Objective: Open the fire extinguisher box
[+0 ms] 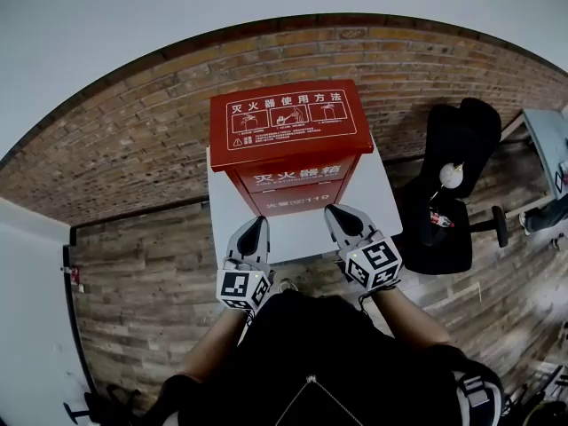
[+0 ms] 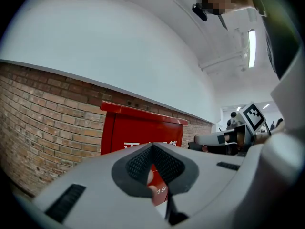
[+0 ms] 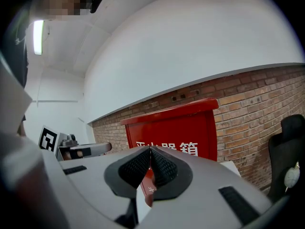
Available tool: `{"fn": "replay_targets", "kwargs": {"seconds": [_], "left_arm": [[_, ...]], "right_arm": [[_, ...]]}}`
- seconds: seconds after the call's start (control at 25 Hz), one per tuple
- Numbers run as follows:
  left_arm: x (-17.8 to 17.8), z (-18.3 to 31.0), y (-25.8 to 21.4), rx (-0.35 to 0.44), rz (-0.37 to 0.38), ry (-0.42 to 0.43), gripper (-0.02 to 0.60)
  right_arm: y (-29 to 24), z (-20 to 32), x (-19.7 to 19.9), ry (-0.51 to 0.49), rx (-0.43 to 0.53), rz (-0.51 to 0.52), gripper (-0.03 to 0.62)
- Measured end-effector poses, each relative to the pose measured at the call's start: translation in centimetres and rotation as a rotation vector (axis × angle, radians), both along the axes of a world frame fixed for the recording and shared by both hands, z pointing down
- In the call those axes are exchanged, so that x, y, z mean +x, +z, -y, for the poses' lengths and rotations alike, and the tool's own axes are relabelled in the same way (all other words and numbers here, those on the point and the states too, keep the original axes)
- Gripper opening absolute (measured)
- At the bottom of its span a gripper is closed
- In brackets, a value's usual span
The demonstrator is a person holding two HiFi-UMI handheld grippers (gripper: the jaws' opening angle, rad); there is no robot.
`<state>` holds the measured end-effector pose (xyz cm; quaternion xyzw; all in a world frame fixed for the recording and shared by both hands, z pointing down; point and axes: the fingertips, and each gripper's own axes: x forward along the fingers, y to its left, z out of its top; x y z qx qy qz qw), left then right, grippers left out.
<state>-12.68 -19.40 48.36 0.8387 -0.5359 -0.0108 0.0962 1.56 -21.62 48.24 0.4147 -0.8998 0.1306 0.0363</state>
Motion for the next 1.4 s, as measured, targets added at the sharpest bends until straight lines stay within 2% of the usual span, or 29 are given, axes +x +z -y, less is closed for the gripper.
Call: {"fn": "replay_targets", "kwargs": {"seconds": [0.24,0.4,0.64,0.8,0.84,0.88,0.92,0.96,1.08,1.24,1.4], "left_arm": [[-1.3,2.4,0.5,-0.002,-0.006,0.076,0.049],[-0.6,3.5,0.4,-0.007,-0.018,0.104,0.049],[0.1,4.6,0.1,-0.003,-0.029,0.069,0.049],[0.1,5.4,-0.3,0.013,0.012,0.035,0.049],[-0.1,5.6,-0.4,0.016,0.024,0.022,0.073],[-0.2,5.7,-0.6,0.021,0.032,0.012,0.144],[-0.3,5.8,-0.9,0.029,0.040,0.006,0.198],[-0.5,5.9,-1.2,0.039,0.048,0.003,0.225],[-1.9,6.4,-2.0,0.051,0.062,-0.014,0.267],[-5.2,7.9,-2.5,0.060,0.061,-0.057,0.324],[-7.4,9.3,-3.2,0.057,0.059,-0.041,0.363]], "right_arm": [[-0.5,1.9,-2.3,0.016,0.014,0.037,0.019],[-0.5,2.7,-3.0,0.002,0.014,0.025,0.018],[-1.1,4.2,-2.3,-0.020,0.045,-0.013,0.018],[-1.4,5.4,-0.9,-0.016,0.071,-0.034,0.020],[-1.5,5.5,-0.6,-0.018,0.080,-0.041,0.021],[-1.6,5.5,-0.3,-0.022,0.091,-0.047,0.040],[-1.8,5.6,0.0,-0.025,0.101,-0.051,0.118],[-2.1,5.7,0.5,-0.021,0.111,-0.052,0.169],[-3.2,6.6,2.9,0.031,0.134,-0.052,0.235],[-3.7,8.2,6.4,0.099,0.136,-0.066,0.259],[-4.2,9.7,8.6,0.106,0.138,-0.071,0.268]]}}
